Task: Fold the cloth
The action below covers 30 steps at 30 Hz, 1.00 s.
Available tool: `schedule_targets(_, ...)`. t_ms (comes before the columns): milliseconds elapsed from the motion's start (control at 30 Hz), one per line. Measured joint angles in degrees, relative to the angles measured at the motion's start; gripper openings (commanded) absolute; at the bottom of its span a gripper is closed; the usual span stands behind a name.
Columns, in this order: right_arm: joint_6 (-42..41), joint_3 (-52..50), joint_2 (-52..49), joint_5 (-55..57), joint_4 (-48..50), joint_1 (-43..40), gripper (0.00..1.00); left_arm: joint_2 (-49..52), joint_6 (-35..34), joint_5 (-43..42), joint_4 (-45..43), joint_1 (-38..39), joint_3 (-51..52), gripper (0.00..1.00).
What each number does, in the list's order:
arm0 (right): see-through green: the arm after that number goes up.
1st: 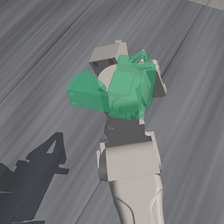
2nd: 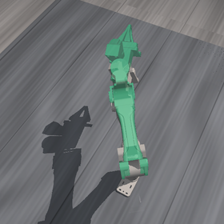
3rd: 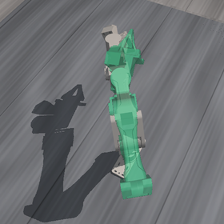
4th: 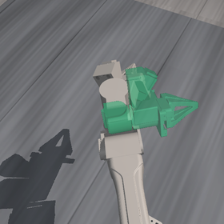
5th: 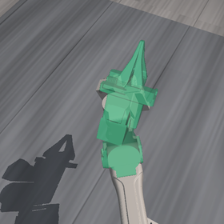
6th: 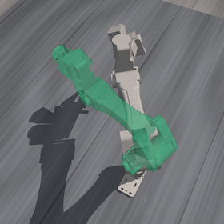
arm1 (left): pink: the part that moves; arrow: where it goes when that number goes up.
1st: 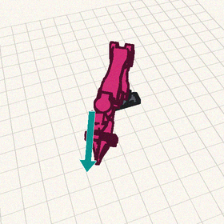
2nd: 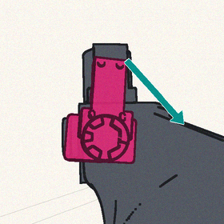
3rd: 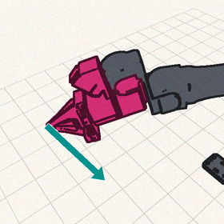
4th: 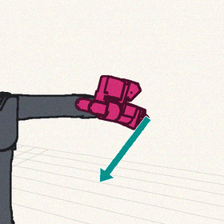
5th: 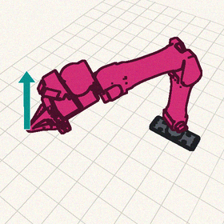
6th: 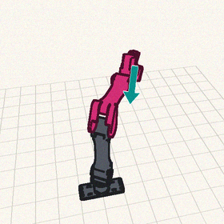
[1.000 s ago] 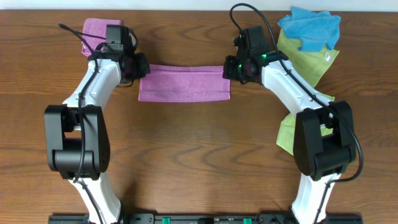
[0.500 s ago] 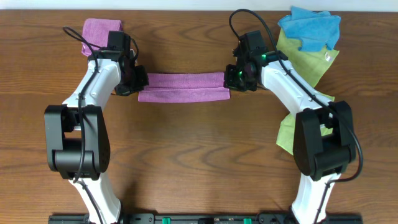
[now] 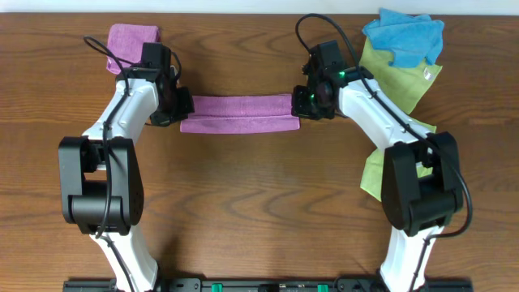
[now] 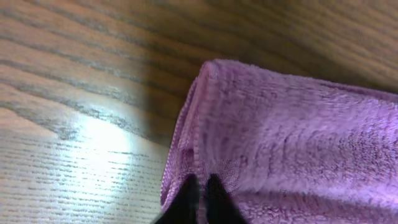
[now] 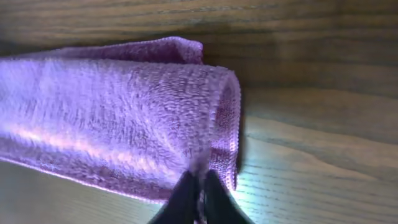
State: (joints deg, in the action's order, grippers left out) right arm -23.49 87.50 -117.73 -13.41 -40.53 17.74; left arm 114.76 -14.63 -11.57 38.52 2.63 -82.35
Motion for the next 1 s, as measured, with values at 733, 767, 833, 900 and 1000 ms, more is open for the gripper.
schedule_targets(733,3.1,1.7,0.0,1.5,-0.2,0.1,0.04,-0.1,3.8,-5.4,-3.5,-0.1,-4.1,0.06)
schedule_targets(767,3.2,1.7,0.0,1.5,-0.3,0.1,0.02,-0.1,4.0,-5.5,-3.5,-0.1,-4.1,0.06)
schedule_targets(833,3.1,1.7,0.0,1.5,-1.0,-0.1,0.02,-0.1,4.5,-5.6,-3.4,-0.1,-4.1,0.06)
schedule_targets(900,3.1,1.7,0.0,1.5,-1.3,-0.2,0.03,-0.1,5.1,-5.7,-3.5,0.0,-4.1,0.06)
schedule_targets(1000,3.1,1.7,0.0,1.5,-1.5,-0.3,0.02,-0.1,6.4,-5.6,-4.5,0.3,-4.0,0.06)
